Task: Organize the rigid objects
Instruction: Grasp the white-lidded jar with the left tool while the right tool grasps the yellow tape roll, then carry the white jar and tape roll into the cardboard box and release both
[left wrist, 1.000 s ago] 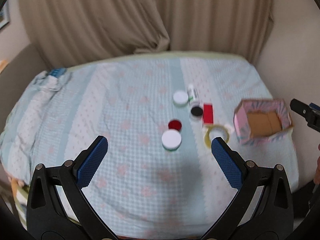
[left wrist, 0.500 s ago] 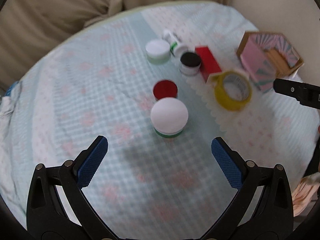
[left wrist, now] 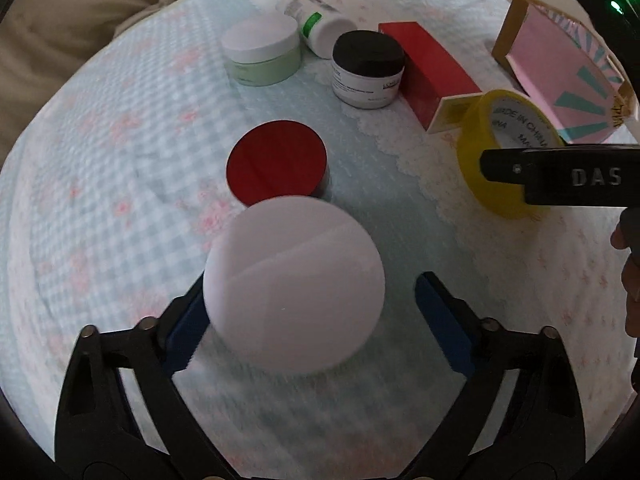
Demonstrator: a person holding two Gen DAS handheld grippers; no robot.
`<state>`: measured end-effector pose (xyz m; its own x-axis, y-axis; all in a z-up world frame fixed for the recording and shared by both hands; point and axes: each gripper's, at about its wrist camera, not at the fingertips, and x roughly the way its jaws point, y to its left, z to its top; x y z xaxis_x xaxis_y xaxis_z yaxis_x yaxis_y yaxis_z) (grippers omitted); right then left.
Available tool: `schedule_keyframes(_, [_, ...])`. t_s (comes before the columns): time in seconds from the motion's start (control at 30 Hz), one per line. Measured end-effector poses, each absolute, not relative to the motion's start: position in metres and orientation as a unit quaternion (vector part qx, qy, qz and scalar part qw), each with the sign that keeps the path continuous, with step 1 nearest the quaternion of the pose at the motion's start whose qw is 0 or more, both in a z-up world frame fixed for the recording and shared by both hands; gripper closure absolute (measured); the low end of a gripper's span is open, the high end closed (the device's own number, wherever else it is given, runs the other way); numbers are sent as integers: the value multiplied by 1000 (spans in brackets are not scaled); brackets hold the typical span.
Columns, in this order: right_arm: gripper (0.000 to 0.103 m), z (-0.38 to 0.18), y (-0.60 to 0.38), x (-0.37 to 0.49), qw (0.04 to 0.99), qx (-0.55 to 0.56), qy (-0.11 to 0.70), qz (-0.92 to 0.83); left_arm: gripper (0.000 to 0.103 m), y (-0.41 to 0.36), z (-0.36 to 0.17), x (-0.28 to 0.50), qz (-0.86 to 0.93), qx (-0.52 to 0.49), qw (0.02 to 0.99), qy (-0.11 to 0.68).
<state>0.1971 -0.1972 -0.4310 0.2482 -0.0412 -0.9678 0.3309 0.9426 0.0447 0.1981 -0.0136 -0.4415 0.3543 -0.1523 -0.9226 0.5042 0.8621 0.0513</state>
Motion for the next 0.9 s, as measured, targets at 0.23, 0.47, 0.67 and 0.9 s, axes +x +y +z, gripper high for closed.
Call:
schedule_keyframes(0.23, [6,-442,-199,214,768,97,620,-126,34,-11,-445,211,-178,151,806,544])
schedule_keyframes(0.47, [6,-441,-199,218,769,96,618,-133,34,-13,-443,211,-173,148,805,547])
schedule_keyframes(0.67, [6,-427,-189,218,778,112,604,-133,34,-2,-425,207,-165,134,811,545])
schedule_keyframes(0.9, [6,-361,-184,189,800,129,572,-128,34,17,-361,192,-157,116,832,518])
